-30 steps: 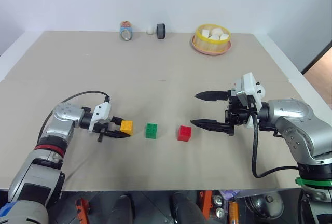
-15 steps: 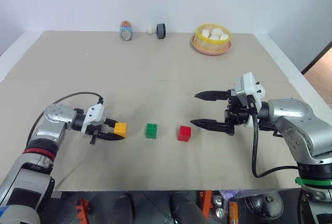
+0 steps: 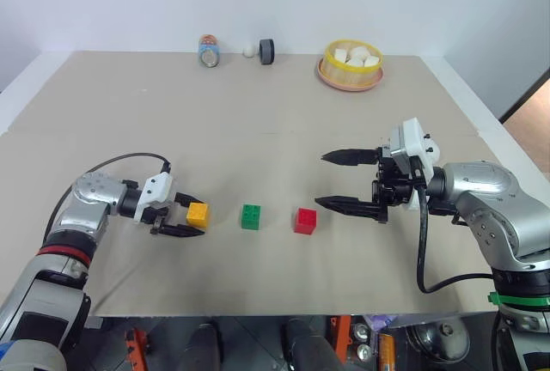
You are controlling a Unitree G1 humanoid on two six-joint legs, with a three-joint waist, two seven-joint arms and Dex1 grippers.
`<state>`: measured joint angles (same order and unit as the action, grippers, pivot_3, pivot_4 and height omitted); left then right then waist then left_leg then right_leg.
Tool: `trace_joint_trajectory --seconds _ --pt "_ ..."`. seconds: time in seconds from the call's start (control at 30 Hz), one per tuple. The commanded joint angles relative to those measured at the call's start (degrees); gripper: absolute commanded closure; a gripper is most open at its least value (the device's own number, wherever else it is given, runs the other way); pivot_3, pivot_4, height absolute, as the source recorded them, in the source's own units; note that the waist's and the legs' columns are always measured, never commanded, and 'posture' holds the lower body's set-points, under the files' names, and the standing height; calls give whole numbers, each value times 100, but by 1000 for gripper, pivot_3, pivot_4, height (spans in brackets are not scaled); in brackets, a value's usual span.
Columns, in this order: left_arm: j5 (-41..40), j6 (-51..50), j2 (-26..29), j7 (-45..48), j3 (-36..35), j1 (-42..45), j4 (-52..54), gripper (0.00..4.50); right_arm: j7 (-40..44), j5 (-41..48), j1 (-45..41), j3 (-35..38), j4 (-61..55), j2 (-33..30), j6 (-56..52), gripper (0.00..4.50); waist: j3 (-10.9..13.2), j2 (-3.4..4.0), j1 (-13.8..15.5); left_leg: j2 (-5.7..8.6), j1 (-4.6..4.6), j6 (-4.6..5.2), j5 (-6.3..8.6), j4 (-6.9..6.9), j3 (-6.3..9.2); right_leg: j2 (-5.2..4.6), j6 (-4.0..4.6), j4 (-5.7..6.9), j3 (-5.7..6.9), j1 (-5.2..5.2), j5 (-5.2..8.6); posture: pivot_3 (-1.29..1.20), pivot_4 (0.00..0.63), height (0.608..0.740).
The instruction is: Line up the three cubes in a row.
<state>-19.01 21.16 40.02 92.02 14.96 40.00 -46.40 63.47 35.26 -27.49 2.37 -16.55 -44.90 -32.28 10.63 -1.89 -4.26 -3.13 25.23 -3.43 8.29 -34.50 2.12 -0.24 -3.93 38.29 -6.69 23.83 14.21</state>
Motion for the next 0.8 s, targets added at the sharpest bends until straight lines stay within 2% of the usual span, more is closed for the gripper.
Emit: trace_joint_trajectory --seconds 0.03,0.3,0.57,0.8 --pt "83 51 -110 47 -210 32 -71 140 -17 40 -58 126 -84 -28 53 0 0 0 3 0 0 0 0 0 0 0 0 0 0 0 0 0 150 740" --pt "94 -142 -66 47 -412 -100 208 63 -7 44 -114 114 -19 2 74 0 0 0 3 0 0 0 0 -2 0 0 -1 1 0 0 -1 0 150 740" --pt "-245 -750 819 47 -929 -807 1151 63 135 5 -301 41 211 18 138 0 0 1 -19 -17 -3 0 0 2 -2 11 14 11 2 7 2 0 150 740" --pt "-253 -795 1360 -631 -1986 -1330 1402 63 226 -101 -423 24 440 -11 263 0 0 1 -11 -18 -6 0 0 -4 -5 9 41 27 3 11 18 0 150 740"
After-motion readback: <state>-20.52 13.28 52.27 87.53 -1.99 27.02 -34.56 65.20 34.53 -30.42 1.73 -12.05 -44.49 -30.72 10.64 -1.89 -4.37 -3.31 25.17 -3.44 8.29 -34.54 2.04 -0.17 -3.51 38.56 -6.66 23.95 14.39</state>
